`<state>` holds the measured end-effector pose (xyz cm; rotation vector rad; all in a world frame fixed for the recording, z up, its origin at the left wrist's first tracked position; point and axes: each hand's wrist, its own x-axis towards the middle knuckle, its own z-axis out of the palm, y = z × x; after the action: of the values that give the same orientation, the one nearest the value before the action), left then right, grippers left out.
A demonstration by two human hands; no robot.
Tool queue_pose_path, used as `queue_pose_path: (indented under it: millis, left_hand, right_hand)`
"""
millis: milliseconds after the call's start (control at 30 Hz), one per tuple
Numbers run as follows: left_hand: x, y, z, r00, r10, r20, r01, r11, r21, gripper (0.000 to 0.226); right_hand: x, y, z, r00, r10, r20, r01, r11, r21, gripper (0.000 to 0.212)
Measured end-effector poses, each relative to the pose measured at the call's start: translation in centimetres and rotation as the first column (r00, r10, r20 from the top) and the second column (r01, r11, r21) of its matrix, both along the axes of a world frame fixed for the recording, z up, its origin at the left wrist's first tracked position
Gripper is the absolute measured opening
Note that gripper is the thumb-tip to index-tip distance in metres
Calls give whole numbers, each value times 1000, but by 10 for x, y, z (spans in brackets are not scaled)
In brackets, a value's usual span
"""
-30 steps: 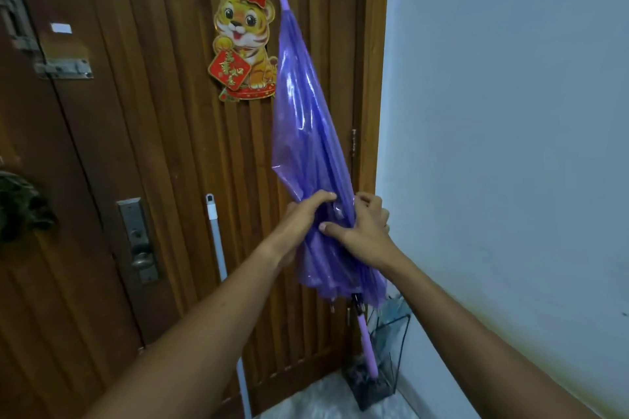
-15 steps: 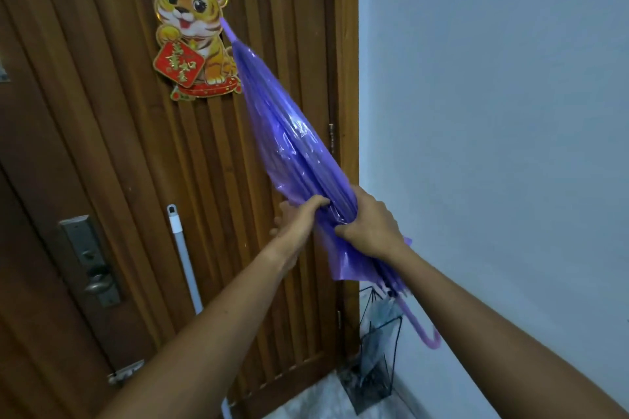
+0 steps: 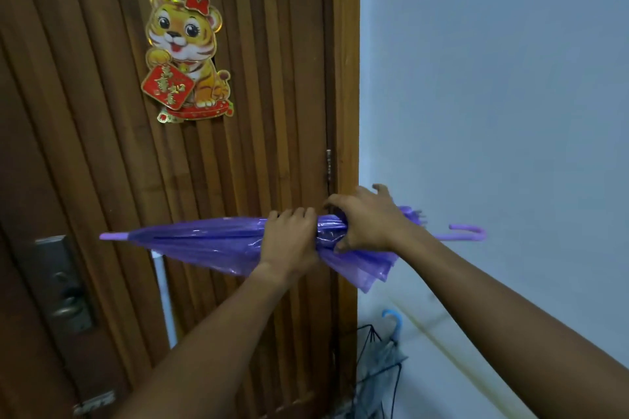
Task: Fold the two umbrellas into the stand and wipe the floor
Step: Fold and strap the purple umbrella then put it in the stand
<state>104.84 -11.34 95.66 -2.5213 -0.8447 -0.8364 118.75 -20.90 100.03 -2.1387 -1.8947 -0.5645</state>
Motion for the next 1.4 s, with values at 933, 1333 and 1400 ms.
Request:
queue_pose_path:
  millis: [933, 1333, 1400]
  left_hand:
    - [-14, 37, 1, 697, -83, 712, 641, -373, -671, 53]
    - [-21, 58, -12, 704, 97, 703, 706, -201, -679, 29]
    - [-29, 64, -8, 752, 76, 655, 637, -342, -691, 29]
  right_hand:
    - [-13, 49, -11, 83, 408, -909, 256, 873, 415, 72]
    - [-16, 51, 4, -77, 376, -924, 85, 925, 369, 33]
    - [-13, 53, -3, -28, 336, -941, 136, 934, 329, 35]
